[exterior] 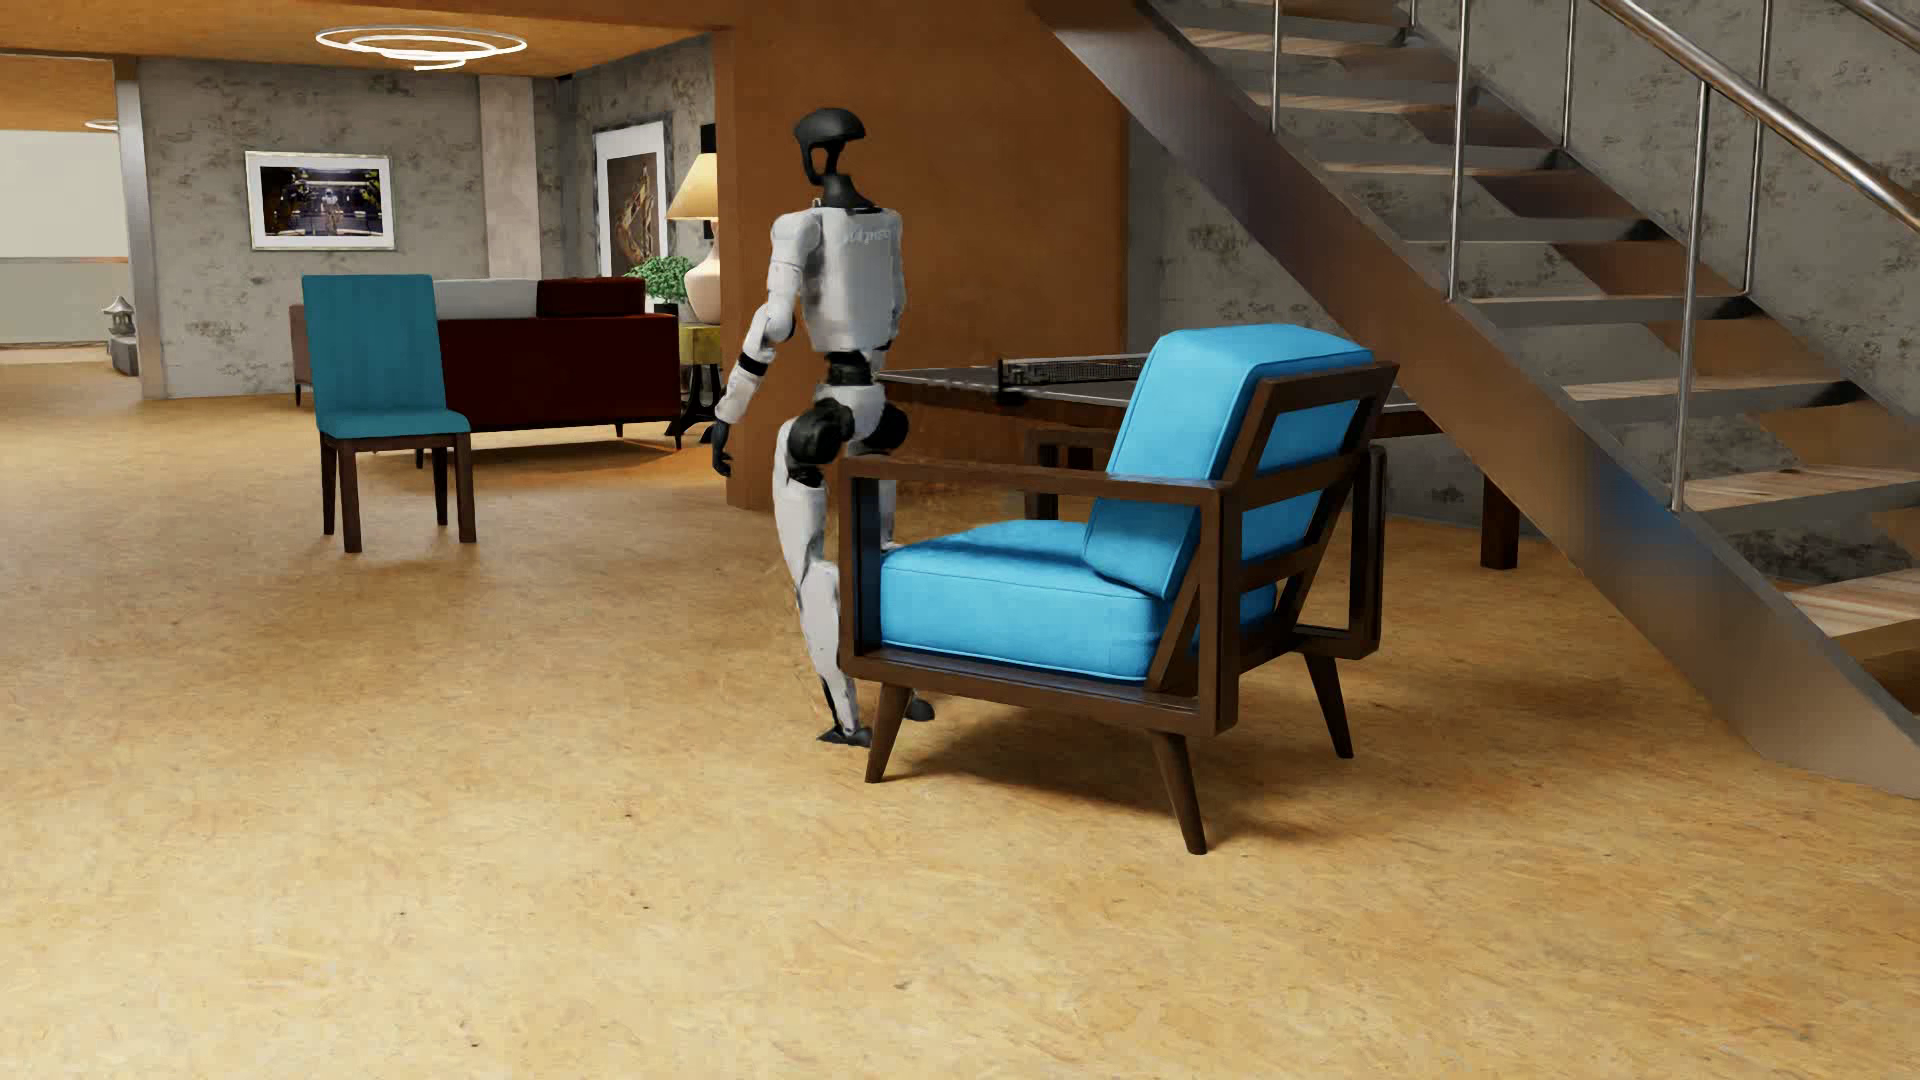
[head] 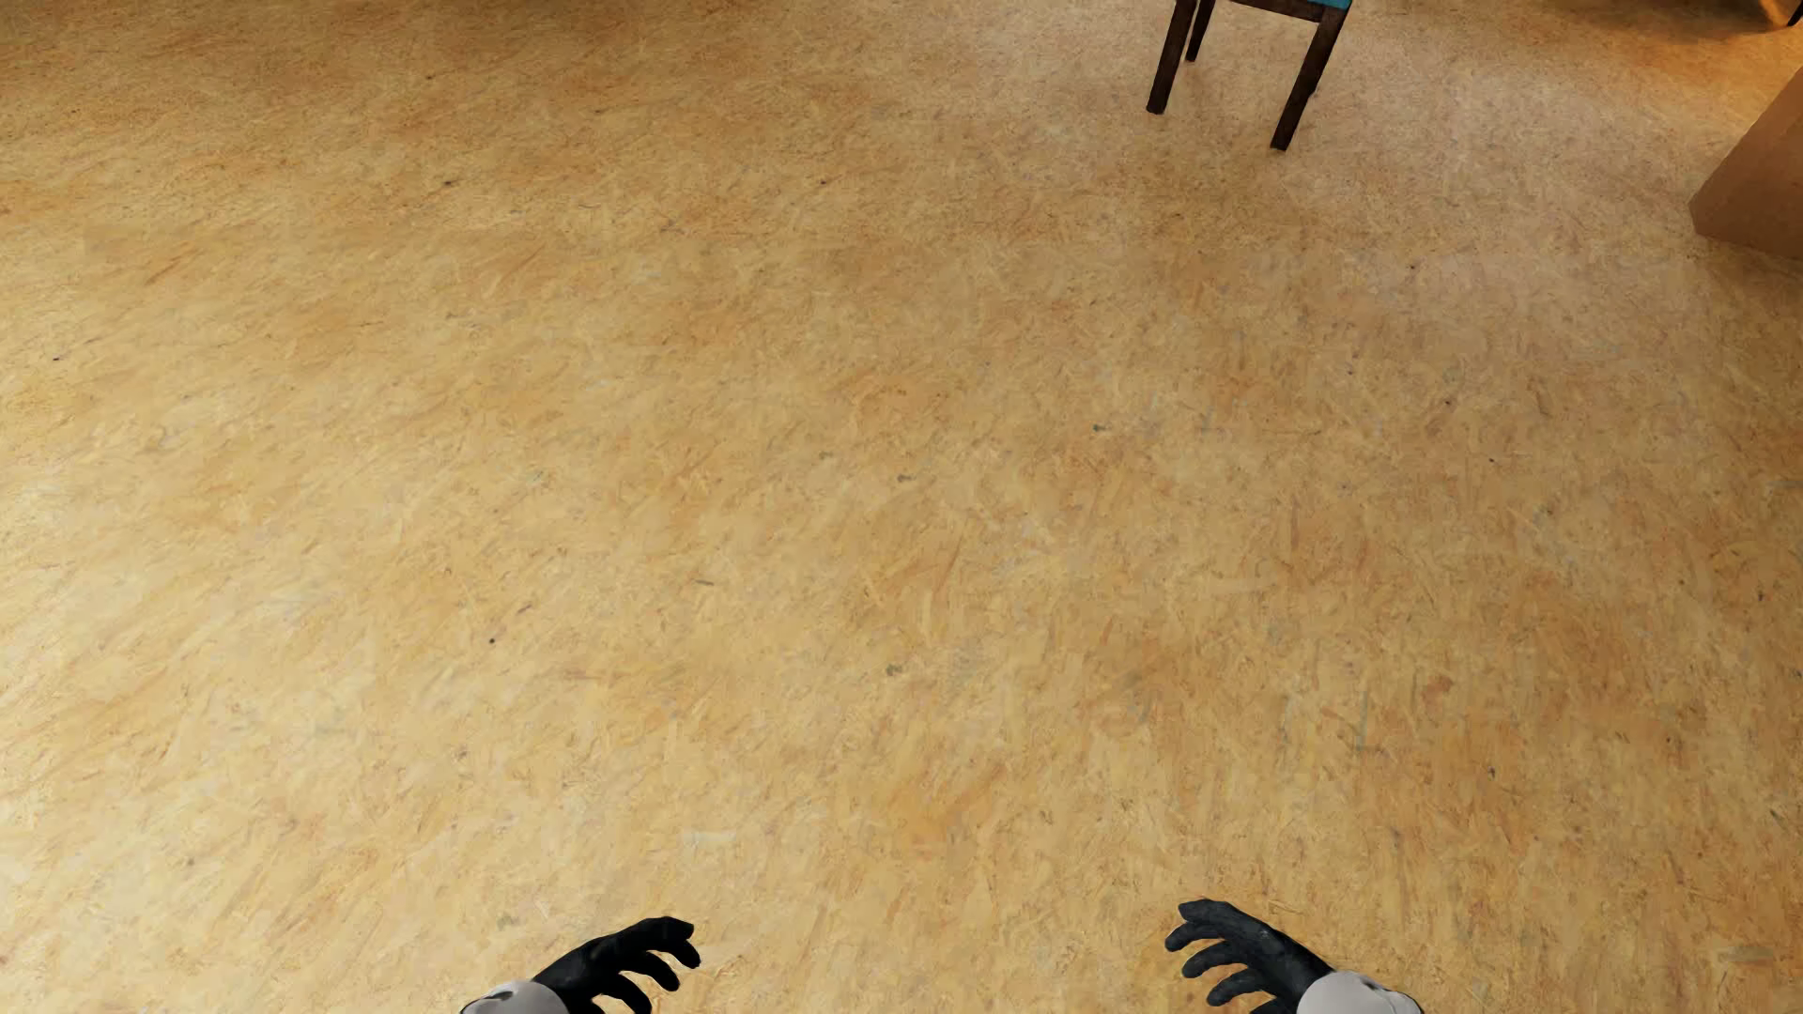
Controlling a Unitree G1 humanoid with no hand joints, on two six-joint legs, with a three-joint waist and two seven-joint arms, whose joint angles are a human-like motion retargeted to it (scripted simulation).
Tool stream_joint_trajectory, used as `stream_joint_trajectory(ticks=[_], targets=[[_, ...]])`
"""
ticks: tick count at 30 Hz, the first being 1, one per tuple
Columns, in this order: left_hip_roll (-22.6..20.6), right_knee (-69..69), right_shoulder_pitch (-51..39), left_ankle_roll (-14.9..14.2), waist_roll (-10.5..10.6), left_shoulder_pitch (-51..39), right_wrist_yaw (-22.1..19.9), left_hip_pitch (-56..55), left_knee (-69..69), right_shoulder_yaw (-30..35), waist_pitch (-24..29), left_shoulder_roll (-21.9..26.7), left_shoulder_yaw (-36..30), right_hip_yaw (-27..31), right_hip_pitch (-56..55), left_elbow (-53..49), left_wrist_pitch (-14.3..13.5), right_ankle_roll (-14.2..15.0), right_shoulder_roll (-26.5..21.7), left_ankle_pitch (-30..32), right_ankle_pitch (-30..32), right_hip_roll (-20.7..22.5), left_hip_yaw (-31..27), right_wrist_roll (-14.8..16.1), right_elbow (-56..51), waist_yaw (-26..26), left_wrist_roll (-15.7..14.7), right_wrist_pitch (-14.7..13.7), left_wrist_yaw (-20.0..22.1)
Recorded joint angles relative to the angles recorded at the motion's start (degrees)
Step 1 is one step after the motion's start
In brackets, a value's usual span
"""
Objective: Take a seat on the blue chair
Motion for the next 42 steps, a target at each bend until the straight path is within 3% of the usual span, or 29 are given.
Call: stream_joint_trajectory(ticks=[2,4,11,15,21,26,31,34,36,40,42], targets=[[0.1,-1.7,1.0,0.0,0.1,0.1,-1.9,1.7,0.2,-1.6,-1.9,-1.1,0.3,-0.6,2.9,7.4,2.7,0.1,1.6,-0.9,-0.3,0.1,0.5,0.5,6.2,0.1,-0.4,1.9,2.4],[0.4,-2.1,2.8,-0.3,0.1,0.4,-2.4,2.5,0.3,-3.3,-3.6,-1.0,0.7,-0.9,4.1,10.9,3.6,0.4,2.8,-1.4,-0.9,0.1,0.5,0.6,8.6,0.4,0.3,2.7,3.1],[0.8,-2.1,8.9,-0.3,-0.2,4.8,2.8,3.0,0.5,-4.4,-6.6,1.5,2.9,-0.1,5.1,5.3,1.8,0.6,5.2,-2.1,-2.2,-0.2,-0.8,-1.3,1.7,0.6,-0.2,0.5,0.2],[0.7,-1.3,8.3,-0.5,-0.3,4.6,1.4,3.0,-0.1,-4.2,-6.8,-0.6,2.6,0.8,4.0,5.3,2.6,-0.1,5.5,-3.4,-1.9,-0.5,-3.0,-0.3,2.4,0.6,-0.8,1.2,0.8],[0.3,-2.2,7.1,0.3,0.0,5.4,0.6,3.4,0.1,-3.6,-6.1,-1.2,2.1,0.2,5.0,2.9,1.5,-0.2,3.8,-1.9,-1.8,-0.1,-1.0,0.4,3.0,0.6,-0.1,1.0,-0.8],[0.1,-1.9,6.1,0.9,-0.1,3.8,0.7,3.5,0.0,-2.5,-5.3,-1.4,1.6,0.3,4.6,5.4,2.7,-0.5,3.8,-1.7,-1.7,0.2,-0.5,0.1,3.4,0.5,-0.9,1.3,0.4],[0.2,3.0,0.2,1.8,-0.1,-1.5,1.6,-0.9,6.1,2.7,-0.3,-1.1,-2.3,1.3,0.1,4.6,3.8,-1.5,4.1,-2.5,-1.6,0.4,-1.0,-1.6,1.1,0.3,-1.4,1.5,0.5],[1.7,16.8,-6.5,1.1,0.0,-8.7,1.3,-11.7,17.1,7.3,4.7,-0.5,-8.2,3.1,-12.4,1.1,3.7,-0.9,4.1,-3.9,-4.4,-0.4,-3.8,-1.8,-2.1,-0.5,-0.1,2.2,-1.1],[3.4,27.3,-11.6,-1.1,-0.1,-14.7,0.9,-21.0,25.8,10.1,9.4,1.3,-14.1,3.8,-22.7,-4.7,2.6,0.6,3.2,-5.4,-6.7,-1.8,-5.6,-1.7,-6.6,-0.7,1.3,2.0,-2.3],[4.7,47.4,-21.5,-2.1,-0.1,-28.7,-0.7,-38.0,43.9,18.3,20.6,5.4,-28.9,4.7,-40.6,-16.5,0.1,1.8,-0.3,-9.2,-11.6,-4.0,-9.0,-2.1,-15.7,-0.5,4.8,0.1,-3.7],[5.1,57.0,-26.5,-3.2,0.1,-36.4,2.1,-47.3,53.0,22.3,25.6,7.6,-35.5,5.9,-50.0,-21.8,-1.6,2.5,-4.6,-10.9,-13.7,-4.8,-11.1,-4.4,-23.9,-0.4,6.9,-1.9,-5.2]])
